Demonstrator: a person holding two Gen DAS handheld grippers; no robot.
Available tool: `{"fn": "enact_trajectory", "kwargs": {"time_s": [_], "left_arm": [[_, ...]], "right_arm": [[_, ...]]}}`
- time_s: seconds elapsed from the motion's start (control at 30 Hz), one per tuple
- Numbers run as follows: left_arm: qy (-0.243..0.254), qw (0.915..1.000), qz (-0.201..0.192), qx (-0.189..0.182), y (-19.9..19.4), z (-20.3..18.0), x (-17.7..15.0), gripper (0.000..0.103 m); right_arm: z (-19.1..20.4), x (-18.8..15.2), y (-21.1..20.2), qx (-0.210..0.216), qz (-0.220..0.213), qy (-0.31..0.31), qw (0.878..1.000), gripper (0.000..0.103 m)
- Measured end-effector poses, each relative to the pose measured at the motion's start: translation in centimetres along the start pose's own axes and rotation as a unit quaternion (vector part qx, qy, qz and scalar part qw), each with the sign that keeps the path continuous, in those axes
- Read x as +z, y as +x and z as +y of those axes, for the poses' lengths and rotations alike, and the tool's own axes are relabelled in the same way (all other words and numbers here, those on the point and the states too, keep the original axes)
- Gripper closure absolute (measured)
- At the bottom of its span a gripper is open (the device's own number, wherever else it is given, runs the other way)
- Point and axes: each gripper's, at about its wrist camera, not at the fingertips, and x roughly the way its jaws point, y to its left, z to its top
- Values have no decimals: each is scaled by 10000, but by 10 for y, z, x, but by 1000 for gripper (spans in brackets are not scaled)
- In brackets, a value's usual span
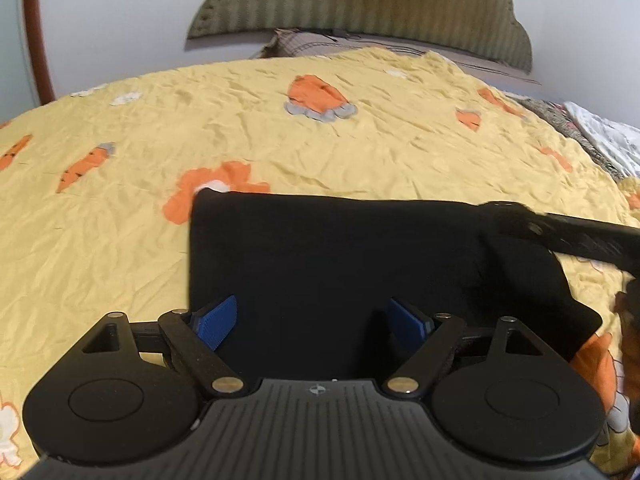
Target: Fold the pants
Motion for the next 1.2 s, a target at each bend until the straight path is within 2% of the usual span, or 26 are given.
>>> {"fn": "enact_trajectory", "kwargs": {"time_s": [0.07, 0.13, 0.23, 0.3, 0.37, 0.47, 0.53, 0.6, 0.67, 0.7, 0.9, 1.2], "left_arm": [[-52, 10000, -13, 48, -1, 0, 0, 18], [-117, 9999, 10, 59, -1, 0, -1, 17], [-110, 9997, 74, 199, -1, -5, -2, 16], [-51, 9995, 37, 302, -6, -6, -5, 15], [-16, 9993, -29, 385, -11, -7, -7, 13], [-28, 9988, -103, 487, -17, -8, -9, 13], [-64, 9986, -122, 515, -21, -8, -10, 12], [-89, 9984, -119, 540, -25, -9, -12, 12], [-57, 9982, -119, 587, -29, -10, -15, 12], [-27, 9980, -131, 624, -32, -10, -16, 12], [-32, 9970, -177, 753, -43, -13, -24, 11], [-158, 9966, -130, 795, -59, -13, -36, 11]], "right_arm": [[11, -8, -8, 60, 1, -262, 9996, 30], [17, -15, 0, 38, 193, -448, 9988, 32], [15, -19, 17, -534, 368, -617, 9960, 27], [11, -15, 9, -613, 266, -361, 9971, 26], [18, -14, -7, -703, 58, -375, 9968, 26], [38, -21, -24, -419, -44, -700, 9967, 25], [46, -28, -23, -194, 122, -815, 9964, 24], [50, -36, -11, -290, 384, -931, 9945, 21], [49, -43, -8, -470, 324, -968, 9937, 9], [47, -43, -10, -567, 311, -873, 9941, 7], [43, -43, -29, -677, 432, -226, 9965, 6], [67, -55, -84, -334, 218, -373, 9985, 5]]}}
